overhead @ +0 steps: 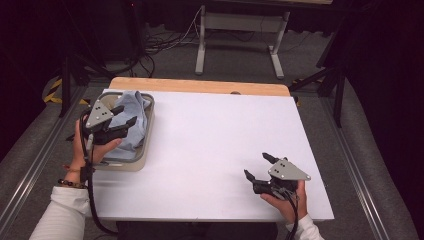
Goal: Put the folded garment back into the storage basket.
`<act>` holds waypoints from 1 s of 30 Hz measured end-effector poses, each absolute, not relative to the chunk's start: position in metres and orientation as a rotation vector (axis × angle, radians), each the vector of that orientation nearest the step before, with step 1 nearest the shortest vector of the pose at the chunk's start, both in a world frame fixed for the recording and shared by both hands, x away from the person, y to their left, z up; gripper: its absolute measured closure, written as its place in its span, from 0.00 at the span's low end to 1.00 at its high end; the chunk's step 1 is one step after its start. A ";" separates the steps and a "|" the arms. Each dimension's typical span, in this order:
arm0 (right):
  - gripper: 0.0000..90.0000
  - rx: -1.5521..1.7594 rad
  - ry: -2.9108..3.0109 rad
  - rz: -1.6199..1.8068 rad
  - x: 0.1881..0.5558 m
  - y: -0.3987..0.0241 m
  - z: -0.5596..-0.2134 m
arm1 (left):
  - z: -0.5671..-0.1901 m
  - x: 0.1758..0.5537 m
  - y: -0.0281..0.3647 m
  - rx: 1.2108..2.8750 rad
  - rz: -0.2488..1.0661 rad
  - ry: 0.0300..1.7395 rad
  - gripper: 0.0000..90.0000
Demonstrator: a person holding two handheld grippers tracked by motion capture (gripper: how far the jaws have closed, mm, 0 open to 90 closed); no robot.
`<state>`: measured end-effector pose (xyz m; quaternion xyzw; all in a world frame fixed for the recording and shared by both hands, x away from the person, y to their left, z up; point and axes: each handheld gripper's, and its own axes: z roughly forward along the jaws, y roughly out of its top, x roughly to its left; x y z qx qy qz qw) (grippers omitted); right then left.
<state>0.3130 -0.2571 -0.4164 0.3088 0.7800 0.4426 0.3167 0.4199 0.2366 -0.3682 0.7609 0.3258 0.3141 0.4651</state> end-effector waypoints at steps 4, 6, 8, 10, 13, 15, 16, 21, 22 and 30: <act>0.19 0.812 2.041 1.172 0.313 -0.258 -0.416 | -0.369 0.417 0.233 1.860 0.780 0.795 0.39; 0.18 0.813 2.040 1.175 0.313 -0.258 -0.416 | -0.370 0.417 0.232 1.857 0.788 0.796 0.36; 0.17 0.816 2.037 1.172 0.312 -0.257 -0.416 | -0.371 0.415 0.230 1.856 0.784 0.797 0.31; 0.15 0.811 2.033 1.165 0.312 -0.257 -0.416 | -0.371 0.415 0.229 1.854 0.788 0.799 0.26; 0.13 0.817 2.027 1.173 0.313 -0.257 -0.417 | -0.372 0.414 0.229 1.836 0.777 0.811 0.19; 0.11 0.823 2.027 1.170 0.313 -0.256 -0.417 | -0.373 0.413 0.229 1.835 0.774 0.815 0.14; 0.10 0.827 2.026 1.179 0.313 -0.256 -0.417 | -0.374 0.413 0.228 1.829 0.775 0.821 0.12; 0.09 0.830 2.020 1.200 0.314 -0.256 -0.417 | -0.375 0.409 0.226 1.814 0.765 0.813 0.05; 0.09 0.830 2.018 1.203 0.314 -0.256 -0.417 | -0.375 0.409 0.226 1.810 0.768 0.807 0.05; 0.08 0.819 2.018 1.187 0.313 -0.255 -0.417 | -0.373 0.397 0.222 1.786 0.750 0.755 0.04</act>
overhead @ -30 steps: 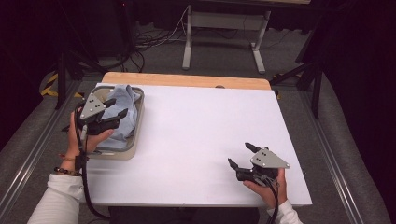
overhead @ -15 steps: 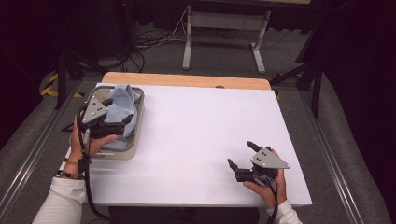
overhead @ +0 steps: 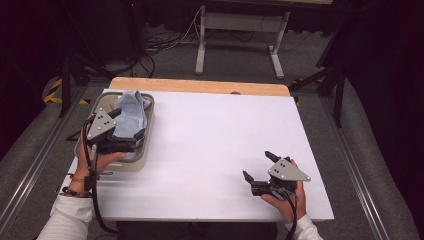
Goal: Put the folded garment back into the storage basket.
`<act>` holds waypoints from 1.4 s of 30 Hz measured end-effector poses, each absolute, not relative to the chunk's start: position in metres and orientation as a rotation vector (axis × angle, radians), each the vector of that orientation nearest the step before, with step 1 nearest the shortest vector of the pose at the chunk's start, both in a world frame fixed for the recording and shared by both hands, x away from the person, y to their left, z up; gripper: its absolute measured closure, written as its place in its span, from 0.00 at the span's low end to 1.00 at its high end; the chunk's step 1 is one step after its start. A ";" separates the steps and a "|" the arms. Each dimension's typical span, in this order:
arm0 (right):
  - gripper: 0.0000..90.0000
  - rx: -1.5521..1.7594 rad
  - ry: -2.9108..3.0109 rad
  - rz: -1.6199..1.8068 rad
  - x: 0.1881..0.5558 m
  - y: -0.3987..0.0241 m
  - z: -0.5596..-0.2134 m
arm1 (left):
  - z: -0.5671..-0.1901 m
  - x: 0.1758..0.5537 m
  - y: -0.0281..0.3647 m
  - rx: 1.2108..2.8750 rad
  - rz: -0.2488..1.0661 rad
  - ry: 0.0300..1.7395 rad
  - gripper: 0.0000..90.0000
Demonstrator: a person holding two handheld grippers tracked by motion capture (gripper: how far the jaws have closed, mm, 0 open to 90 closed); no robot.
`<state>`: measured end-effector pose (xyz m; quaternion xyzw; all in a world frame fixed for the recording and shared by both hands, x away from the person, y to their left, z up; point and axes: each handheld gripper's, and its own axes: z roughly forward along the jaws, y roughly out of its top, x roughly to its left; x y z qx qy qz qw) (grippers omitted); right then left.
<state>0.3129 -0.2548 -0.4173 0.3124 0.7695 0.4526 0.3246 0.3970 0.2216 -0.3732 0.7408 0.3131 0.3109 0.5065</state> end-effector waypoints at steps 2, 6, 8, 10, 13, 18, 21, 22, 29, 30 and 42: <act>0.08 0.818 2.017 1.184 0.312 -0.255 -0.418 | -0.372 0.394 0.221 1.774 0.754 0.750 0.04; 0.08 0.810 2.015 1.179 0.311 -0.255 -0.417 | -0.371 0.391 0.220 1.761 0.732 0.738 0.04; 0.09 0.808 2.011 1.182 0.311 -0.255 -0.417 | -0.372 0.389 0.219 1.769 0.740 0.731 0.04; 0.09 0.807 2.009 1.183 0.310 -0.255 -0.417 | -0.373 0.389 0.218 1.775 0.743 0.729 0.03; 0.09 0.804 2.008 1.180 0.309 -0.256 -0.417 | -0.374 0.388 0.216 1.767 0.731 0.719 0.03; 0.09 0.801 2.008 1.178 0.309 -0.256 -0.417 | -0.374 0.384 0.210 1.776 0.737 0.694 0.03; 0.09 0.793 2.009 1.170 0.309 -0.255 -0.417 | -0.374 0.382 0.207 1.780 0.738 0.684 0.04; 0.10 0.790 2.010 1.167 0.309 -0.255 -0.417 | -0.374 0.382 0.207 1.778 0.738 0.679 0.04; 0.10 0.786 2.006 1.166 0.308 -0.254 -0.418 | -0.373 0.377 0.201 1.775 0.729 0.647 0.04; 0.10 0.787 2.005 1.166 0.308 -0.254 -0.418 | -0.373 0.376 0.200 1.770 0.725 0.645 0.04; 0.10 0.780 2.005 1.173 0.307 -0.254 -0.417 | -0.375 0.372 0.188 1.802 0.724 0.597 0.03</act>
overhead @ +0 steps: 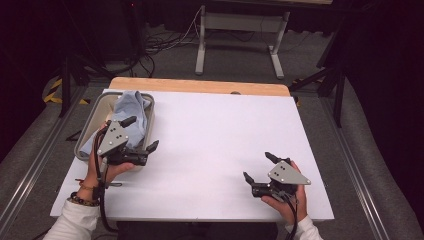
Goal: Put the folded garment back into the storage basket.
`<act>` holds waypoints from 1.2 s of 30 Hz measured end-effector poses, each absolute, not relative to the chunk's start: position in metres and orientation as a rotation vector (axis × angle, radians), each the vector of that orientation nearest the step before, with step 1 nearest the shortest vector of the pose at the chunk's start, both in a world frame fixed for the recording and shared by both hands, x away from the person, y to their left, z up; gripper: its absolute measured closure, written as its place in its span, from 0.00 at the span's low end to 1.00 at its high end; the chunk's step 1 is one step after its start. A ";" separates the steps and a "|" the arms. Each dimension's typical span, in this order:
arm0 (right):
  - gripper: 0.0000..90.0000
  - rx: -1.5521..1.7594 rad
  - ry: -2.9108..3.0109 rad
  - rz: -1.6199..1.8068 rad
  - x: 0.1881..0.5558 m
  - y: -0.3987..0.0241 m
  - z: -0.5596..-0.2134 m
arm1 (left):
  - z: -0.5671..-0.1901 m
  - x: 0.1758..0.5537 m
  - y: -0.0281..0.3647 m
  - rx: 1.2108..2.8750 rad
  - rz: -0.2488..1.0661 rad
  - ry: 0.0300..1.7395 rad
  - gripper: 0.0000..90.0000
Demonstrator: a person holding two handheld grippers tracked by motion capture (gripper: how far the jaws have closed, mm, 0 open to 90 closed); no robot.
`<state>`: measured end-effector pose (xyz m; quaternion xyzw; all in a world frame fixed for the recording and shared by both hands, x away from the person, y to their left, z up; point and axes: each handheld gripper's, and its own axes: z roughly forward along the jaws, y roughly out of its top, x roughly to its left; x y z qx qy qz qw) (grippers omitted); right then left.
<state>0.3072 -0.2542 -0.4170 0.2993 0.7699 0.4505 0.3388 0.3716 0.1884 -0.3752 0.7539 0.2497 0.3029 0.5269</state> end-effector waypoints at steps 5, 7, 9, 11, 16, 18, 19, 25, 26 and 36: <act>0.10 0.769 2.012 1.165 0.307 -0.253 -0.417 | -0.377 0.369 0.181 1.818 0.715 0.570 0.03; 0.10 0.766 2.012 1.166 0.307 -0.253 -0.417 | -0.378 0.368 0.178 1.820 0.712 0.565 0.03; 0.10 0.768 2.009 1.167 0.306 -0.254 -0.417 | -0.378 0.367 0.176 1.823 0.705 0.559 0.03; 0.10 0.768 2.004 1.165 0.306 -0.254 -0.417 | -0.379 0.366 0.174 1.831 0.712 0.554 0.03; 0.10 0.760 1.995 1.163 0.305 -0.254 -0.415 | -0.381 0.365 0.167 1.845 0.695 0.531 0.03; 0.10 0.758 1.998 1.162 0.305 -0.254 -0.415 | -0.382 0.363 0.165 1.850 0.692 0.521 0.04; 0.10 0.758 1.997 1.162 0.305 -0.254 -0.415 | -0.382 0.363 0.164 1.854 0.693 0.512 0.04; 0.10 0.752 1.999 1.164 0.304 -0.252 -0.415 | -0.384 0.357 0.158 1.869 0.666 0.469 0.04; 0.10 0.750 1.998 1.163 0.304 -0.252 -0.415 | -0.384 0.356 0.157 1.872 0.666 0.464 0.04; 0.10 0.739 2.002 1.178 0.302 -0.249 -0.414 | -0.389 0.348 0.148 1.900 0.656 0.419 0.04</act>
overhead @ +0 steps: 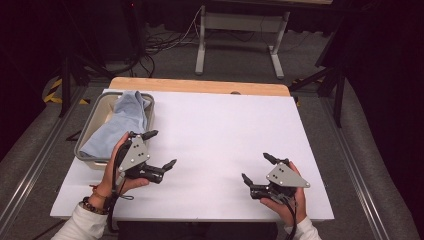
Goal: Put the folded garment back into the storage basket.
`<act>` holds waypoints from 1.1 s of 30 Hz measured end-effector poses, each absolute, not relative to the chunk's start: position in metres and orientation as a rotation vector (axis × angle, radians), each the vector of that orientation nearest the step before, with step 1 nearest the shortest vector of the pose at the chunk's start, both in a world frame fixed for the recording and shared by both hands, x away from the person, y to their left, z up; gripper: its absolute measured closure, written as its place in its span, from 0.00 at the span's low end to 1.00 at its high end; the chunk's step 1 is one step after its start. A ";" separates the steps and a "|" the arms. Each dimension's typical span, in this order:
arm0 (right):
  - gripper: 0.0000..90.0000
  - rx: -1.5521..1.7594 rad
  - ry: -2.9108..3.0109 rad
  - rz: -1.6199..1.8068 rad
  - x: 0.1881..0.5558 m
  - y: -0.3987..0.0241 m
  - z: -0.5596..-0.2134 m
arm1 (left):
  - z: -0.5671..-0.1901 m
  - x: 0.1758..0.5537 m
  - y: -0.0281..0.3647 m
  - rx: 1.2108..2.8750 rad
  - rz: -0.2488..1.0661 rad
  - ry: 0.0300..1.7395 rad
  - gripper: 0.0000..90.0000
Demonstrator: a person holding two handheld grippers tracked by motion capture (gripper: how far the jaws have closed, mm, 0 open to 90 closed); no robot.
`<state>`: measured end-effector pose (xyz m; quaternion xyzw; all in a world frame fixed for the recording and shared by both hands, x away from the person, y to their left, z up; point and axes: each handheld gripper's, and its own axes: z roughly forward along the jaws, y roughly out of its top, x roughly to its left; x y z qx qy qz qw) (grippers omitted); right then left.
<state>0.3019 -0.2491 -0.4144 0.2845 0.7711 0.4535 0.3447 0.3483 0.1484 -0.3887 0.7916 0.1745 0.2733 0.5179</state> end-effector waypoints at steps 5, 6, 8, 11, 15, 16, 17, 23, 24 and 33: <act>0.10 0.732 2.009 1.177 0.301 -0.247 -0.415 | -0.394 0.343 0.145 1.913 0.641 0.399 0.04; 0.10 0.731 2.010 1.178 0.301 -0.247 -0.415 | -0.396 0.341 0.144 1.923 0.648 0.389 0.04; 0.10 0.728 2.014 1.180 0.300 -0.246 -0.415 | -0.399 0.339 0.144 1.933 0.645 0.383 0.04; 0.10 0.722 2.017 1.179 0.300 -0.244 -0.416 | -0.402 0.337 0.144 1.939 0.634 0.375 0.04; 0.10 0.715 2.023 1.178 0.300 -0.242 -0.417 | -0.409 0.332 0.144 1.947 0.632 0.363 0.04; 0.10 0.714 2.025 1.180 0.300 -0.242 -0.417 | -0.411 0.330 0.143 1.949 0.634 0.362 0.04; 0.10 0.714 2.025 1.181 0.299 -0.241 -0.417 | -0.412 0.330 0.143 1.948 0.636 0.359 0.04; 0.10 0.699 2.037 1.175 0.298 -0.238 -0.419 | -0.421 0.324 0.147 1.957 0.627 0.370 0.04; 0.10 0.697 2.038 1.173 0.298 -0.236 -0.420 | -0.422 0.323 0.148 1.962 0.630 0.370 0.05; 0.10 0.683 2.040 1.176 0.296 -0.234 -0.421 | -0.430 0.317 0.158 1.954 0.606 0.400 0.05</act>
